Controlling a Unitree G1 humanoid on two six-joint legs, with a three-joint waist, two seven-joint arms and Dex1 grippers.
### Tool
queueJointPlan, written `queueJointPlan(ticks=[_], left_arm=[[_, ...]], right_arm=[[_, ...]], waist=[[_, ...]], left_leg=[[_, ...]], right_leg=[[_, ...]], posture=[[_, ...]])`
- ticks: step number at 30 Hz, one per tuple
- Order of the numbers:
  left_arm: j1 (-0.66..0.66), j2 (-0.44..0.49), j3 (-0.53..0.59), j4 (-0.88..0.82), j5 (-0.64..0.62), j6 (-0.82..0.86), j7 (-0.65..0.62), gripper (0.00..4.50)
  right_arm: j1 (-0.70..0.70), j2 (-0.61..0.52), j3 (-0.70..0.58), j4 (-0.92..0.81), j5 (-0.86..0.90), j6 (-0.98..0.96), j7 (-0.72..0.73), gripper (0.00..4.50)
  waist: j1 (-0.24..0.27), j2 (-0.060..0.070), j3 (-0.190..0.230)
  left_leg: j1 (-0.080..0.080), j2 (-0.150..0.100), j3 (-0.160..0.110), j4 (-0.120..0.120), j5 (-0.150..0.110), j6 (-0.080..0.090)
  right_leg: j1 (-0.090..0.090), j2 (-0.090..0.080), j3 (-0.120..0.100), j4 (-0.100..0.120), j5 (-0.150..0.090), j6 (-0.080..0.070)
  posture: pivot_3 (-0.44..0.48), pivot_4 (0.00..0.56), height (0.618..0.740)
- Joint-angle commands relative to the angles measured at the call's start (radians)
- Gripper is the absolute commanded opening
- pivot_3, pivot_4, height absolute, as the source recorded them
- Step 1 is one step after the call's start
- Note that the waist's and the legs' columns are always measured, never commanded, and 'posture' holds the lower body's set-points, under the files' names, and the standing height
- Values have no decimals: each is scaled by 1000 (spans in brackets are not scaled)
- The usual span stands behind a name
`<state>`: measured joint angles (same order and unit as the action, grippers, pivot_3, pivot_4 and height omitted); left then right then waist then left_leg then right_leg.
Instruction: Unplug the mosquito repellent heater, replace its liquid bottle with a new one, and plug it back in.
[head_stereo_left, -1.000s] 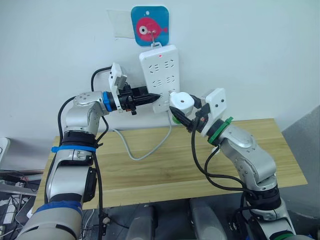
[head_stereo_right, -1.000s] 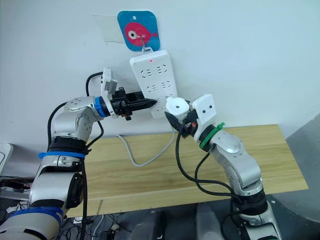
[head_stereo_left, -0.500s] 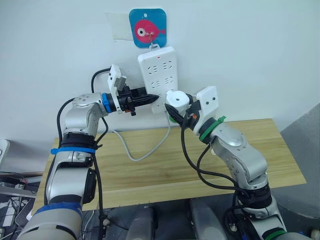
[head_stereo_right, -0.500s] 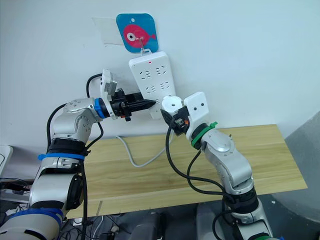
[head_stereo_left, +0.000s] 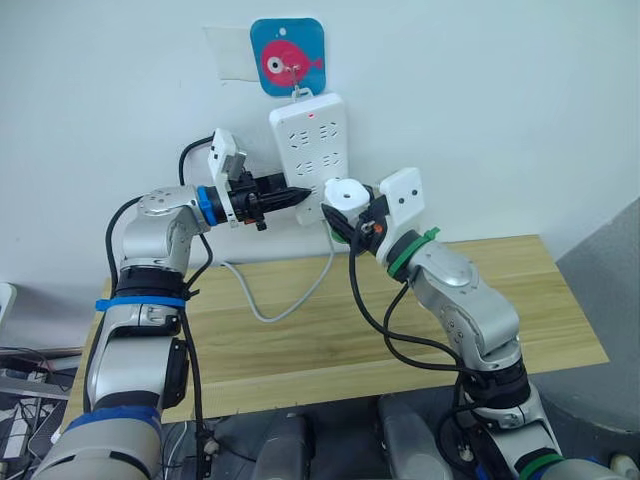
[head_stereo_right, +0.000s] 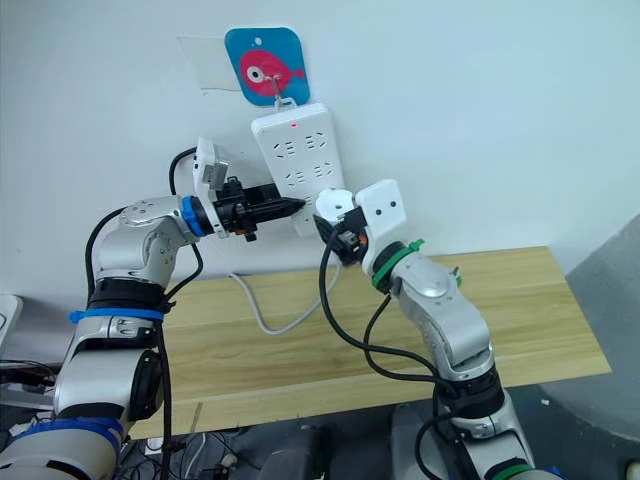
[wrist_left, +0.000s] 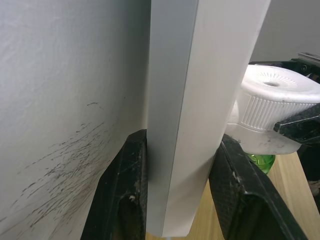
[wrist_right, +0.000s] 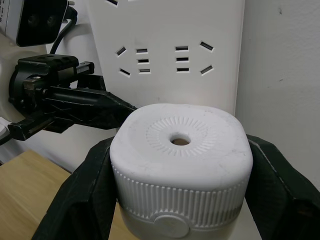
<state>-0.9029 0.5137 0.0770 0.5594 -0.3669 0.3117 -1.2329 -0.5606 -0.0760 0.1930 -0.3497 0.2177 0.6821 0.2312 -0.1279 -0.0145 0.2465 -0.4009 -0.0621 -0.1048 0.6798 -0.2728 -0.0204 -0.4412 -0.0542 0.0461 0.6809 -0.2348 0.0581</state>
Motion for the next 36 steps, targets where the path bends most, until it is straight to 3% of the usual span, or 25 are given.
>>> queueJointPlan(ticks=[1,15,19,20,27,36], left_arm=[[-9,-25,-5,-74,-60,49,-49,1293],[0,-23,9,-72,-47,60,-35,1293],[13,-19,12,-75,-38,56,-33,1293],[15,-17,12,-75,-37,56,-31,1293],[25,-7,7,-69,-34,43,-33,1293],[20,12,6,-14,-13,5,-28,1293]], right_arm=[[-48,16,-26,46,-39,-37,-45,3027],[-27,6,-10,47,-31,-89,-17,3027],[36,-41,-32,-62,12,-54,24,4391],[49,-60,-42,-91,23,-37,34,4451],[79,-152,-122,-231,123,86,81,4451],[140,-347,-269,-333,466,268,304,4451]], waist=[[-3,0,-1],[-10,0,-2],[1,-2,-4],[2,-2,-5],[3,-3,-5],[5,-3,-6]], left_leg=[[0,0,0,0,0,0],[0,0,-1,0,1,-1],[0,-1,-2,0,1,-1],[-1,0,-3,0,1,-1],[-2,-1,-1,-2,1,-3],[-2,0,0,-2,-1,1]], right_leg=[[0,0,0,0,0,0],[0,0,0,1,0,-1],[1,0,-1,0,0,-1],[0,0,-2,-2,0,-1],[0,-1,-3,-7,0,-1],[0,0,-2,-6,0,-1]], posture=[[-152,194,740],[-144,193,740],[-144,193,740],[-144,193,740],[-150,189,740],[-165,183,740]])
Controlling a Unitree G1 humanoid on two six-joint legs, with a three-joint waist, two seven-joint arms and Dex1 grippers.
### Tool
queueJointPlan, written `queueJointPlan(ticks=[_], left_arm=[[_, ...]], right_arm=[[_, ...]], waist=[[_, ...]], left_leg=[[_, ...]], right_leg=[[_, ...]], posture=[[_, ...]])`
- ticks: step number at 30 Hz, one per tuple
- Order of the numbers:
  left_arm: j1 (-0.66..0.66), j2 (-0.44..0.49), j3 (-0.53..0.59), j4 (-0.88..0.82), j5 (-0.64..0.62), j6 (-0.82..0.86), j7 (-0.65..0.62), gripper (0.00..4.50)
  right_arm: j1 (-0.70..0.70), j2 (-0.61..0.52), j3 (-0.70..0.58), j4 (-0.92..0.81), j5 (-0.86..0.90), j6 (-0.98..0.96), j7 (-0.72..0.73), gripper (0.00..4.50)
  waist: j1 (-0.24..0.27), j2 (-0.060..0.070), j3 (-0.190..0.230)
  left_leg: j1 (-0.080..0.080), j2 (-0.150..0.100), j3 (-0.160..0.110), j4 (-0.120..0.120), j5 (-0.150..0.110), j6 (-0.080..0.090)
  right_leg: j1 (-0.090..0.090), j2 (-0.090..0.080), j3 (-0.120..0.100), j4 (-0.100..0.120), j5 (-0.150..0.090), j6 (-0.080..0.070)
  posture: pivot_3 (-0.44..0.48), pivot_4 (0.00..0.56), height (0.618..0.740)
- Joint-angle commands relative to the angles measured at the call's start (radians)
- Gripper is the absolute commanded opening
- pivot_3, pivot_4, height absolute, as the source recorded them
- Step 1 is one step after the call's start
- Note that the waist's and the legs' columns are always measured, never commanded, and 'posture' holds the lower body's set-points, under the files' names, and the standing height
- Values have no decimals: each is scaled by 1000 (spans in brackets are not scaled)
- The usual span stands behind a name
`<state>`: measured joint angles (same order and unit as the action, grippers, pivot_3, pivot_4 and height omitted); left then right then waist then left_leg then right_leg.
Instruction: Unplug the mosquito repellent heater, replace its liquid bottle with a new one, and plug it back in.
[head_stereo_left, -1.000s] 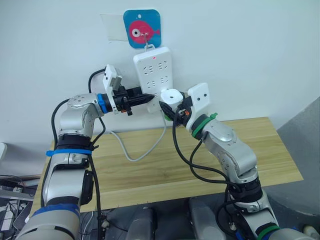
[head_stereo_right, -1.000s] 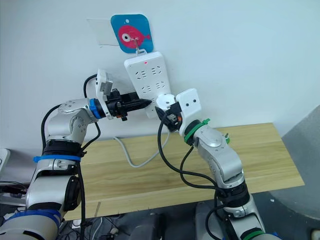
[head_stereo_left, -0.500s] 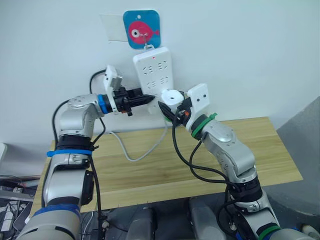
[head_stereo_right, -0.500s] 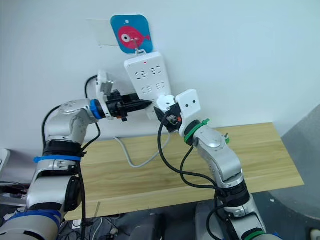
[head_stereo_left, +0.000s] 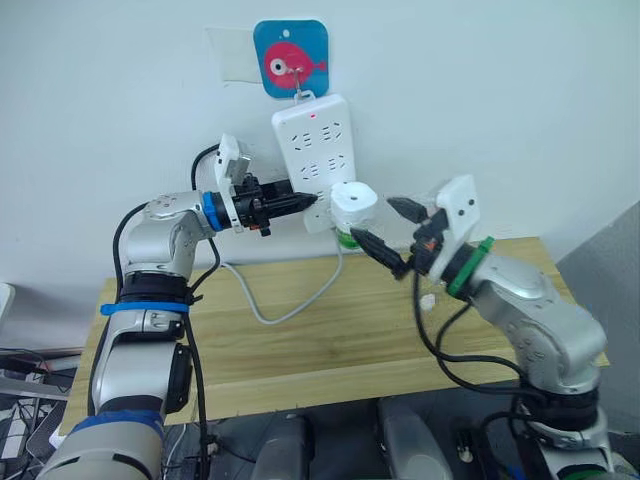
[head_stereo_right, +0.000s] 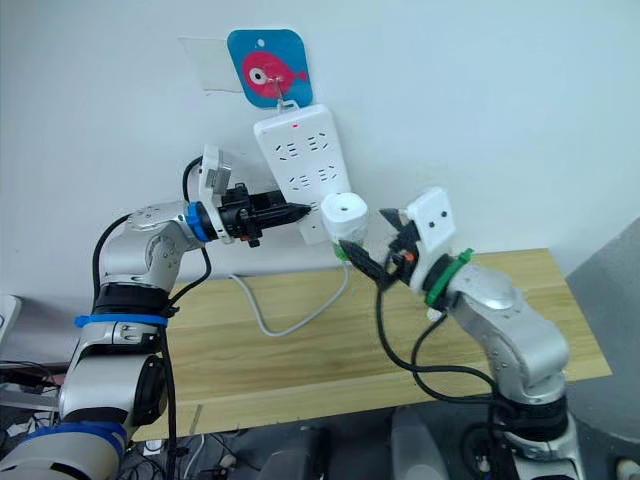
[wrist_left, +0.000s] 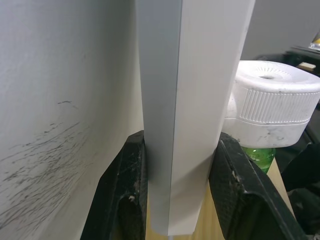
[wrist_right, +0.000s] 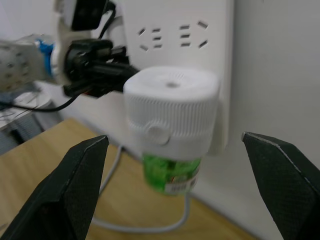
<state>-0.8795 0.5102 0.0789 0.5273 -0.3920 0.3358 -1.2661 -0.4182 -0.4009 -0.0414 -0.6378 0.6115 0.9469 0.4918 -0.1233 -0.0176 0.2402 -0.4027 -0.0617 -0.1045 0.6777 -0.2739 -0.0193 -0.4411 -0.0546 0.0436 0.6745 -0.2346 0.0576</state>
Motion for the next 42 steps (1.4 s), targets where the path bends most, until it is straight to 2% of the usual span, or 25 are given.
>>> queueJointPlan(ticks=[1,2,5,10,11,16,20,26,34,42], left_arm=[[-2,17,7,24,14,-26,11,1644],[5,25,11,27,14,-32,11,2014],[38,54,23,11,13,-35,14,2760],[128,106,48,-92,-8,-10,37,4301],[161,118,57,-139,-18,4,44,4500],[352,159,122,-488,-95,94,127,4500],[480,161,152,-752,-158,149,206,4500],[633,142,170,-1007,-218,213,343,4500],[669,136,171,-1074,-269,247,446,4500],[669,145,159,-1083,-304,252,476,4500]], right_arm=[[-4,-33,-31,-35,86,-3,63,4483],[-8,-37,-25,-19,96,-13,77,4500],[-26,-43,4,32,89,-54,108,3937],[-50,-47,51,99,57,-120,146,2118],[-54,-47,59,113,52,-131,151,1772],[-69,-37,115,162,13,-177,167,27],[-85,-10,163,203,-46,-224,152,9],[-103,33,205,258,-124,-281,123,9],[-106,36,188,275,-141,-290,114,9],[-125,60,185,306,-173,-307,85,9]], waist=[[0,0,0],[0,0,-2],[-8,-1,-2],[-14,-1,-2],[-12,-1,-2],[4,-1,-2],[31,-1,-2],[49,-1,-2],[70,-1,-2],[70,-1,-3]], left_leg=[[0,0,0,0,0,0],[0,0,0,0,0,0],[0,1,0,0,0,0],[0,1,0,-1,0,0],[0,1,0,-1,0,-1],[0,1,0,-1,0,-1],[0,2,0,0,0,-1],[0,1,1,0,0,-2],[1,1,1,0,0,-1],[1,2,1,0,0,-2]], right_leg=[[0,0,0,0,0,0],[0,0,0,1,0,0],[0,0,0,0,0,0],[-1,0,0,0,0,0],[-1,0,0,-1,0,0],[-1,-2,1,-1,0,0],[-1,-2,1,-1,0,0],[0,-2,1,-1,0,0],[0,-1,1,-1,0,0],[0,-1,1,-1,0,0]], posture=[[-165,183,740],[-165,183,740],[-146,181,740],[-108,183,740],[-87,184,740],[-57,185,740],[-39,185,740],[-24,185,740],[-14,187,740],[-24,184,740]])
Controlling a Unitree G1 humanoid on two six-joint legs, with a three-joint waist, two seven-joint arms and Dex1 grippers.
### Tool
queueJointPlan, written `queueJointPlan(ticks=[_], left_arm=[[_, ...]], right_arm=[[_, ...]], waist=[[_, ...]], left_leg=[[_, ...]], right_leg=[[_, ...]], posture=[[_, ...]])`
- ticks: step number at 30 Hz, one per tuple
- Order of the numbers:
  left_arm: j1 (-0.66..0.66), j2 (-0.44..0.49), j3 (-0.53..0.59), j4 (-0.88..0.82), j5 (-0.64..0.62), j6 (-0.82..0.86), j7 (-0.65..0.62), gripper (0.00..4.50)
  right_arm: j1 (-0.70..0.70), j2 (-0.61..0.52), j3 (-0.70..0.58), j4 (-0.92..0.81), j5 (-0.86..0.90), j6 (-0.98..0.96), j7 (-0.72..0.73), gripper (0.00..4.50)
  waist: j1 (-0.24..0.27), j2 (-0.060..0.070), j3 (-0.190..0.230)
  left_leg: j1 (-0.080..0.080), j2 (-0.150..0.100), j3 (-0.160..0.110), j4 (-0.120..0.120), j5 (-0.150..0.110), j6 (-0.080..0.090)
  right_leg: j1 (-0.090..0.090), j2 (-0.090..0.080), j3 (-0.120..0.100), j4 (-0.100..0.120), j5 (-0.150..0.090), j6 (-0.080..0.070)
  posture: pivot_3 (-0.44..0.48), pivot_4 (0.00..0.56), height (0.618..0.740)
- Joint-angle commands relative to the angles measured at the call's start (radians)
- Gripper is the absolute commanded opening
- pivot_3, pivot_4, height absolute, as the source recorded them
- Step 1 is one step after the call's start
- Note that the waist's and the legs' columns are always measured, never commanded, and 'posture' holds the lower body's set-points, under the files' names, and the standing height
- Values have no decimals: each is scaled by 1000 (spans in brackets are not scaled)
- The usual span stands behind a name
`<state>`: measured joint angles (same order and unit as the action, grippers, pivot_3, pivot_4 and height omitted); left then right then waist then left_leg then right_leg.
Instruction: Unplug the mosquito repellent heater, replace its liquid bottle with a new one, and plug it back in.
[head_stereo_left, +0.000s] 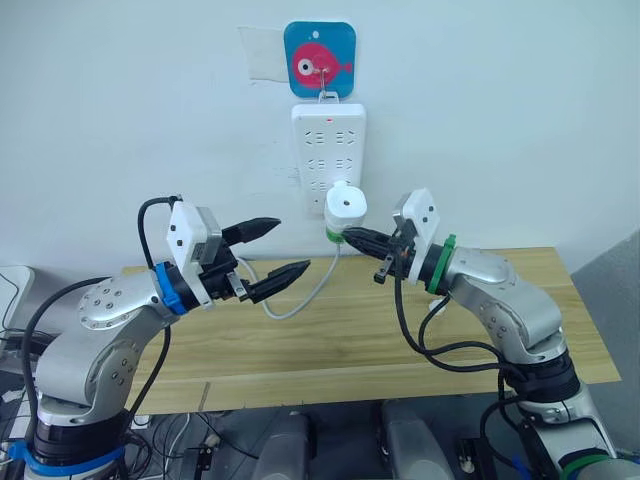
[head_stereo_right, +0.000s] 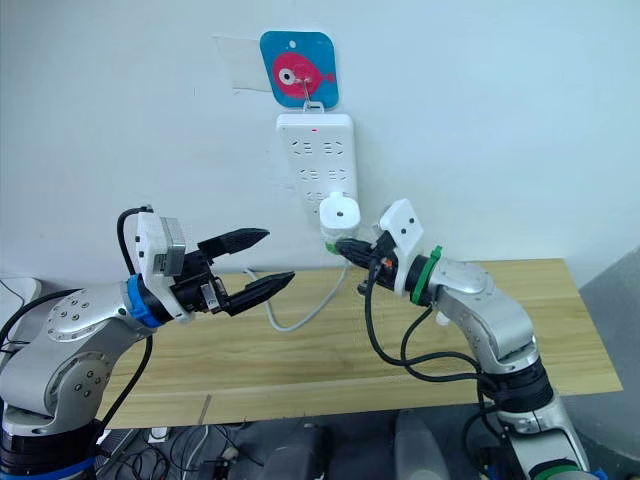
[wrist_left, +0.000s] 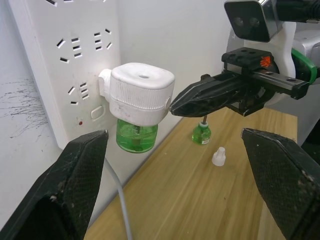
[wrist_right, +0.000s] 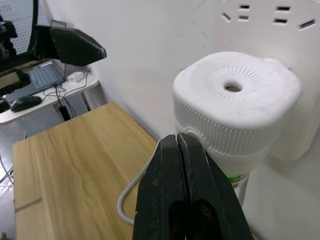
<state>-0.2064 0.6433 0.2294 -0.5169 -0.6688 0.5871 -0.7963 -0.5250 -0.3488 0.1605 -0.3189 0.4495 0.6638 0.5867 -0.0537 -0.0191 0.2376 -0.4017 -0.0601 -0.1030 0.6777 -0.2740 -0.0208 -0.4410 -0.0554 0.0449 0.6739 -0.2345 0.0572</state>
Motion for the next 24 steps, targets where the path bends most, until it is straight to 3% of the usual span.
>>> queueJointPlan(ticks=[1,24], left_arm=[[-7,13,6,-38,-28,0,8,4500],[-18,25,4,-4,-35,-8,-7,4500]], right_arm=[[-19,10,-17,-10,-14,-26,-13,9],[-1,-19,-56,-24,-33,-17,-26,9]], waist=[[0,0,0],[0,0,0]], left_leg=[[0,0,0,0,0,0],[0,0,0,0,0,0]], right_leg=[[0,0,0,0,0,0],[1,0,0,0,0,0]], posture=[[-24,184,740],[-42,183,740]])
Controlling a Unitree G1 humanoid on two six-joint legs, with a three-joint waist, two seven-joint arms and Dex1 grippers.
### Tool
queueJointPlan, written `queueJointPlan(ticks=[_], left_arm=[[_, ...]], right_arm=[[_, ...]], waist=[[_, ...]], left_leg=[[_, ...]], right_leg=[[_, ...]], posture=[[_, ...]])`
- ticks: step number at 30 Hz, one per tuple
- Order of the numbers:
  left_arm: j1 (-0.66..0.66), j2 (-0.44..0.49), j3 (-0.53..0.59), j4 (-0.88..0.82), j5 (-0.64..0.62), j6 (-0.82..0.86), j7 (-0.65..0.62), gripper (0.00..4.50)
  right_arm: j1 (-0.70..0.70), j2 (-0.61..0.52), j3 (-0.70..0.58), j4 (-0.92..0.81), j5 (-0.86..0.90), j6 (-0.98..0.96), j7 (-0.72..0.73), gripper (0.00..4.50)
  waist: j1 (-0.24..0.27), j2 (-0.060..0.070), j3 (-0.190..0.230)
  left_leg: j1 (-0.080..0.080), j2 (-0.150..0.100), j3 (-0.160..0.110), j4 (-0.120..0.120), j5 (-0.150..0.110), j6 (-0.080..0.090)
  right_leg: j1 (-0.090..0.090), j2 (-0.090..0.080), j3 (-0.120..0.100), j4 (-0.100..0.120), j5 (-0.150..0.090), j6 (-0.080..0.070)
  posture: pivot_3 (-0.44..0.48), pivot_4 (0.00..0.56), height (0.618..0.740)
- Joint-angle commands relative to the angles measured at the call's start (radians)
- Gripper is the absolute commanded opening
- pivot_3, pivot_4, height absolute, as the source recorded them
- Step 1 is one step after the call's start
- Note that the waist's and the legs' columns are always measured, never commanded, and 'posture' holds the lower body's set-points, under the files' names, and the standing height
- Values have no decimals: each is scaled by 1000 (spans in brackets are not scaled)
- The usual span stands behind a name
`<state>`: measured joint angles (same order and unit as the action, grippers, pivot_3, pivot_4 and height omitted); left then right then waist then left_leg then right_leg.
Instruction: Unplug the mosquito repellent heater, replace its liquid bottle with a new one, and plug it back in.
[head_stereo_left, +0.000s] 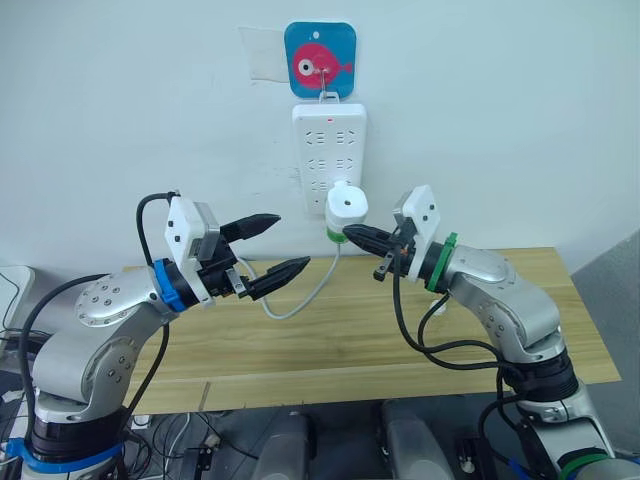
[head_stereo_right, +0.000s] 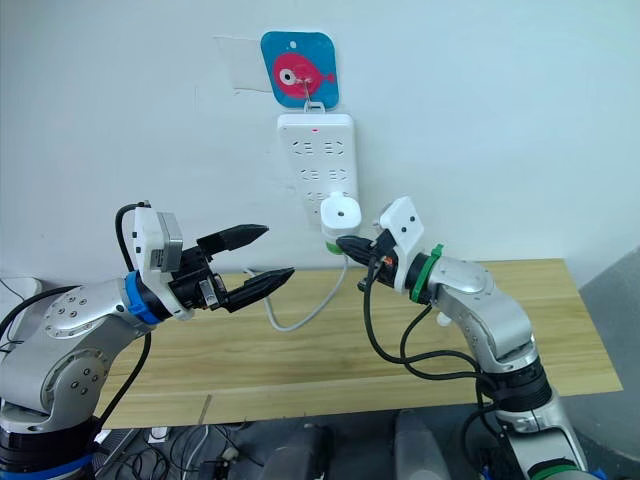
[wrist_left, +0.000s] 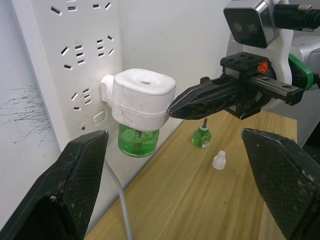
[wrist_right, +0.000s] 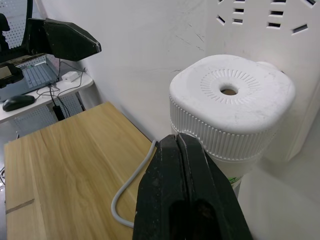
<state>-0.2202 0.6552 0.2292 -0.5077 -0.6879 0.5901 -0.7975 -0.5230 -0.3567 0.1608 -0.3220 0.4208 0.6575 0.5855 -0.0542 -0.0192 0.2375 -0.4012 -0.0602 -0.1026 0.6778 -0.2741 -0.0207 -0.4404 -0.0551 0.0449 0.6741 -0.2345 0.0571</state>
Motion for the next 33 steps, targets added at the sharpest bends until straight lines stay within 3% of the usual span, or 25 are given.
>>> queueJointPlan(ticks=[1,18,33], left_arm=[[-5,13,3,-11,-15,-12,-7,4500],[-8,17,-7,4,-5,-24,-24,4500],[-9,13,-12,-5,-10,-17,-18,4500]], right_arm=[[-3,-12,-57,-23,-3,-10,-23,9],[27,-41,-42,-78,37,27,11,9],[0,10,-28,-56,25,17,-26,9]], waist=[[0,0,0],[-1,0,0],[-1,0,0]], left_leg=[[0,0,0,0,0,0],[0,0,0,0,0,0],[0,0,0,0,0,0]], right_leg=[[0,0,0,0,0,0],[0,0,0,0,0,0],[0,0,0,0,0,0]], posture=[[-42,183,740],[-48,177,740],[-43,177,740]])
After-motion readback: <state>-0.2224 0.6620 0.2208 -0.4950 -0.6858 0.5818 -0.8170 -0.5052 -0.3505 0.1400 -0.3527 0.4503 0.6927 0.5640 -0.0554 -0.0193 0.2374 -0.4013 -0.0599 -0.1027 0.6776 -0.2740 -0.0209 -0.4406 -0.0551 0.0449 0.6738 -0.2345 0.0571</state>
